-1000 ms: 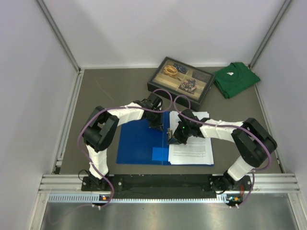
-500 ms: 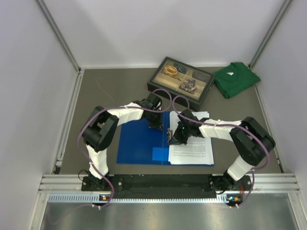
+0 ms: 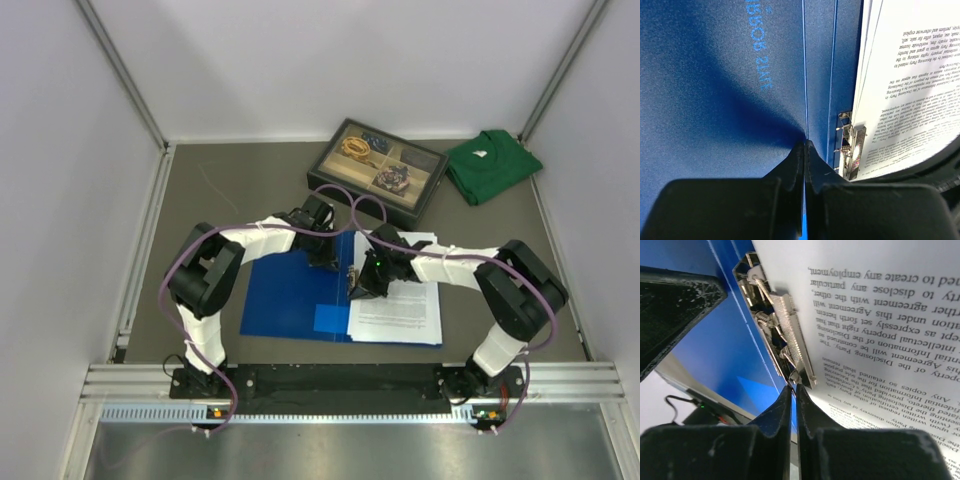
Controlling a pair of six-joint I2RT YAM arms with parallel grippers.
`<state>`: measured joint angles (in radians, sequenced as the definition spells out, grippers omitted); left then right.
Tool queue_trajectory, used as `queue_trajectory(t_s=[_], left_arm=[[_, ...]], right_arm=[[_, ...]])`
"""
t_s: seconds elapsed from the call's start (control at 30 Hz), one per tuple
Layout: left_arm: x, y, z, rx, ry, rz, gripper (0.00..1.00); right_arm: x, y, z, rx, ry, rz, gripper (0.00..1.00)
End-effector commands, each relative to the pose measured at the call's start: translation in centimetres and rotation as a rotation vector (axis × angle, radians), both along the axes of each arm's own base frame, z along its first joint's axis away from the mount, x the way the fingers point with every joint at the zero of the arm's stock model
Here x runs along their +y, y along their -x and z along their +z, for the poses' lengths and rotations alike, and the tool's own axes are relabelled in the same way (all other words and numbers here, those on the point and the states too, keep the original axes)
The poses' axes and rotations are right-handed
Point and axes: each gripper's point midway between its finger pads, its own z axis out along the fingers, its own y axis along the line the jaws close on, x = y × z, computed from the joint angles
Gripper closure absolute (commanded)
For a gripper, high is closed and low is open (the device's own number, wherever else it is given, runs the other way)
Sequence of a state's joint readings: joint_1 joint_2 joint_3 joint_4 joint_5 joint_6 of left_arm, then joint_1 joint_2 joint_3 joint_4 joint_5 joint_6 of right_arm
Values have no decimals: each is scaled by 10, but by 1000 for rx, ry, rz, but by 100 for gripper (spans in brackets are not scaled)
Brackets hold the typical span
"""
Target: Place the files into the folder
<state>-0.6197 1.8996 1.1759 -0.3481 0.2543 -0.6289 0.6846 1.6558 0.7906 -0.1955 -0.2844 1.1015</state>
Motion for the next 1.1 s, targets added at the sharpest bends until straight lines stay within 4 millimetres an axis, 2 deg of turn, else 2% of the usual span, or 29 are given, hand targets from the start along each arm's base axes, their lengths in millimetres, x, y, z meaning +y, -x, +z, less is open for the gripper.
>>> queue_trajectory(t_s=[0.0,0.07,0.17,0.2,0.27,0.3,0.33,0.37,0.4,0.43,0.47,0.5,0.53,0.57,0.6,0.63,0.67,0.7,0.73,0.77,0.8,0.83,0.87,0.9,0.93,1.0,1.07], left_arm=[[32,18,-21,54,-152,2,100],[29,13,-8,31,-138,-4,100],[25,4,16,-10,-122,-20,98],[24,2,23,-20,-116,-21,91],[21,-4,48,-46,-83,-33,83],[23,-8,58,-60,-74,-28,74],[25,-10,74,-90,-59,-34,68],[32,-15,85,-107,-52,-19,64],[39,-13,104,-135,-37,-13,57],[47,-13,112,-149,-34,-7,54],[63,-13,116,-144,-31,21,51],[74,-10,135,-181,-8,42,47],[86,-5,138,-181,-8,58,46],[105,-9,145,-192,-2,107,44],[117,0,164,-233,15,133,43],[129,5,163,-239,8,160,40],[145,5,169,-259,2,210,40],[159,12,184,-316,-13,260,39],[170,17,185,-320,-26,305,37],[179,21,190,-334,-40,346,36],[194,25,203,-391,-70,408,35],[202,32,205,-385,-83,456,33],[213,37,214,-425,-97,504,31],[224,39,217,-434,-121,567,30],[230,44,220,-439,-134,597,30],[237,52,227,-463,-123,656,28],[238,59,230,-480,-99,669,28]], right_arm=[[-43,-15,-22,-92,282,64,94],[-37,-17,-16,-100,258,97,92],[-26,-16,-5,-129,193,138,77],[-24,-16,-1,-142,180,158,69],[-20,-17,17,-191,153,200,62],[-19,-15,25,-213,151,223,53],[-12,-15,39,-254,149,258,48],[-21,-13,53,-306,195,290,42],[-19,-11,62,-344,206,320,30],[-10,-9,79,-406,215,355,26],[-14,0,89,-434,246,405,17],[-12,3,97,-472,272,432,15],[-1,13,110,-549,311,495,13],[0,17,114,-600,364,550,9],[-1,23,116,-624,419,584,7],[8,39,116,-699,487,653,7],[9,42,107,-730,566,682,4],[13,50,102,-764,621,715,3],[14,49,97,-808,702,722,3],[22,66,93,-841,740,756,2],[34,69,83,-853,804,790,2],[33,68,86,-905,894,784,2],[44,82,86,-957,926,818,1],[58,83,77,-978,985,834,1],[58,82,80,-1020,1054,829,1],[75,91,80,-1082,1090,845,2],[77,88,72,-1143,1204,847,4]])
